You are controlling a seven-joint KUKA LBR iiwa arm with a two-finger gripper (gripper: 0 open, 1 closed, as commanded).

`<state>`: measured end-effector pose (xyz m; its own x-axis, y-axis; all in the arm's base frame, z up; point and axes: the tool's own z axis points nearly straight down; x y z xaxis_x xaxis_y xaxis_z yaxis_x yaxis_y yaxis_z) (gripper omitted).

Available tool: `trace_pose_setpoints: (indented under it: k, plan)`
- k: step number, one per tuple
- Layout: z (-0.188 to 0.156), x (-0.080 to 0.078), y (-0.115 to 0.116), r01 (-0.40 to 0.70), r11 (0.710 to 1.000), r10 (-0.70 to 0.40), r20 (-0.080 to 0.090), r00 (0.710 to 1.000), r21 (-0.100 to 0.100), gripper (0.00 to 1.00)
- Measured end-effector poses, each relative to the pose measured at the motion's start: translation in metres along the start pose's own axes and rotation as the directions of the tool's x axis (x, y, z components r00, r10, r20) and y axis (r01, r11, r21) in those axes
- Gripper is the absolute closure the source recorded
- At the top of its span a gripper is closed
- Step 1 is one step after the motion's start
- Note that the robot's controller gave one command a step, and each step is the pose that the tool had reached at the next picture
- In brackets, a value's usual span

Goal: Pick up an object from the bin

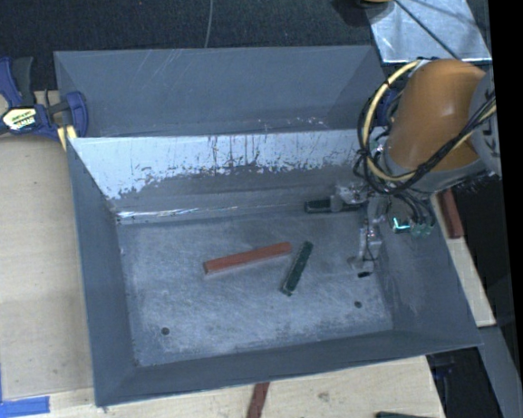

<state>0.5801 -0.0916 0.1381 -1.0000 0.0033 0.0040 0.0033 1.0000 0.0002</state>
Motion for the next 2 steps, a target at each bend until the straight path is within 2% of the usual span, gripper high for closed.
trace_pose_setpoints:
  k: [1,2]
  plan:
    - [-0.004,-0.002,0.0,0.002,1.0,-0.002,0.008,1.0,0.001,0.0]
    - [0.019,-0.009,0.024,0.123,0.992,-0.123,0.013,0.992,0.006,0.0]
